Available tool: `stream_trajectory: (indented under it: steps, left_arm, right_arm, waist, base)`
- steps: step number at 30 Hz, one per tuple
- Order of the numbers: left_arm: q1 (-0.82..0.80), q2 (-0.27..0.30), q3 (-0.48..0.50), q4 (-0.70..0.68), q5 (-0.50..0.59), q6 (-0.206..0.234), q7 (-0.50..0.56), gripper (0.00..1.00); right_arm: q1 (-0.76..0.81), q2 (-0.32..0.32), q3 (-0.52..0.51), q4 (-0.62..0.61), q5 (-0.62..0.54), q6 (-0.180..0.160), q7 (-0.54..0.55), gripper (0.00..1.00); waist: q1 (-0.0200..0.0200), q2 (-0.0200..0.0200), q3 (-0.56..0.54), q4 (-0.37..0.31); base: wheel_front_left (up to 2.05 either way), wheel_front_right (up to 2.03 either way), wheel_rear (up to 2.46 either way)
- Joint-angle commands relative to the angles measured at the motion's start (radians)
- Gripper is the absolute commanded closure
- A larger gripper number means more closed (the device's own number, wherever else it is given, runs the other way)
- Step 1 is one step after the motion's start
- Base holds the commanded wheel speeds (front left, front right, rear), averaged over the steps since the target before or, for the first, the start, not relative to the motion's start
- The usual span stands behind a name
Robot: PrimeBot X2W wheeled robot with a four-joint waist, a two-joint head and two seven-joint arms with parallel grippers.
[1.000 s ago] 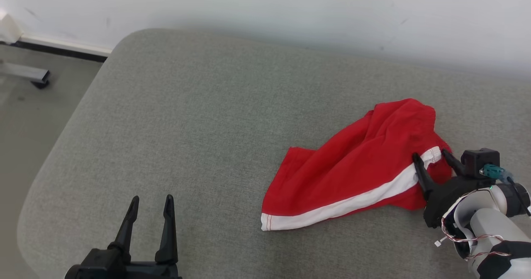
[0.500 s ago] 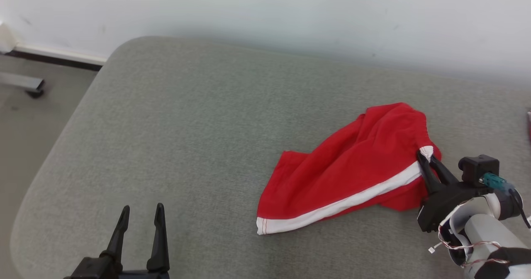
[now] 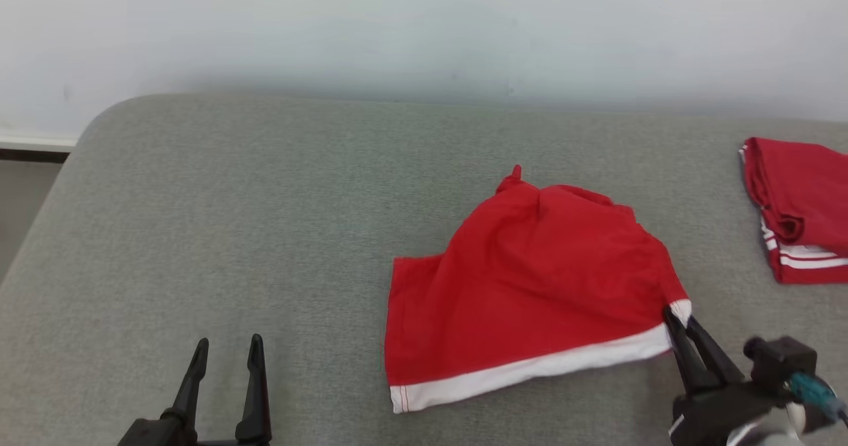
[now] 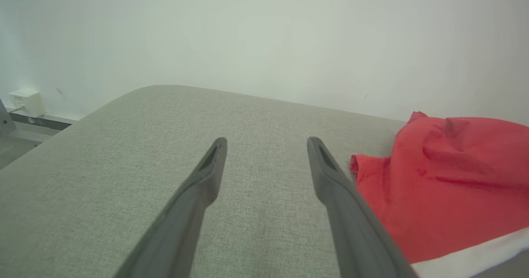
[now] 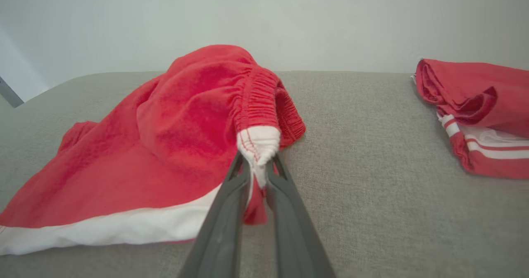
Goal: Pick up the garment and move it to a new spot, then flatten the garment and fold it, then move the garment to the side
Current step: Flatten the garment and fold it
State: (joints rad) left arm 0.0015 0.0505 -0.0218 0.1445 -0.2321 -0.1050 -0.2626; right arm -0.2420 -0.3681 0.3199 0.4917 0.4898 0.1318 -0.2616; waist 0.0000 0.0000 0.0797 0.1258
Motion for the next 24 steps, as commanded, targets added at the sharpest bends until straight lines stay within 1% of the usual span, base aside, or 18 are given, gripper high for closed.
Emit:
stream_trajectory:
  steps: [1,5,6,7,13,24]
  left_arm:
    - [-0.001,0.0,-0.003,0.004,0.0,0.001,-0.003,0.0]
    - [-0.004,0.0,-0.004,0.006,0.003,0.001,-0.003,0.0]
    - [-0.003,0.0,-0.005,0.007,0.004,0.001,-0.003,0.0]
    - [-0.002,0.0,-0.004,0.009,0.005,0.0,-0.003,0.0]
    - [0.025,0.0,0.011,0.011,0.013,-0.004,-0.003,0.0]
    - [0.058,0.0,0.035,-0.022,0.043,-0.007,-0.003,0.0]
  right_arm:
    - [0.057,0.011,-0.032,-0.035,-0.01,-0.003,0.0,1.0]
    - [0.153,0.039,-0.079,-0.084,-0.019,-0.003,0.024,1.0]
    - [0.169,0.042,-0.09,-0.092,-0.028,-0.003,0.026,0.69]
    - [0.181,0.048,-0.098,-0.097,-0.034,-0.003,0.028,0.0]
    - [0.226,0.084,-0.158,-0.129,-0.081,-0.003,0.019,0.0]
    - [0.273,0.124,-0.269,-0.256,-0.174,-0.003,0.003,0.0]
  waist:
    - [0.0,0.0,0.001,-0.033]
    - [0.0,0.0,-0.002,-0.041]
    - [0.0,0.0,-0.003,-0.043]
    - [0.0,0.0,-0.006,-0.045]
    - [0.0,0.0,-0.043,-0.061]
    - [0.0,0.0,-0.085,-0.099]
  base:
    - [0.0,0.0,0.0]
    - [0.0,0.0,0.0]
    - [0.0,0.0,0.0]
    - [0.0,0.0,0.0]
    - [0.0,0.0,0.0]
    - [0.0,0.0,0.0]
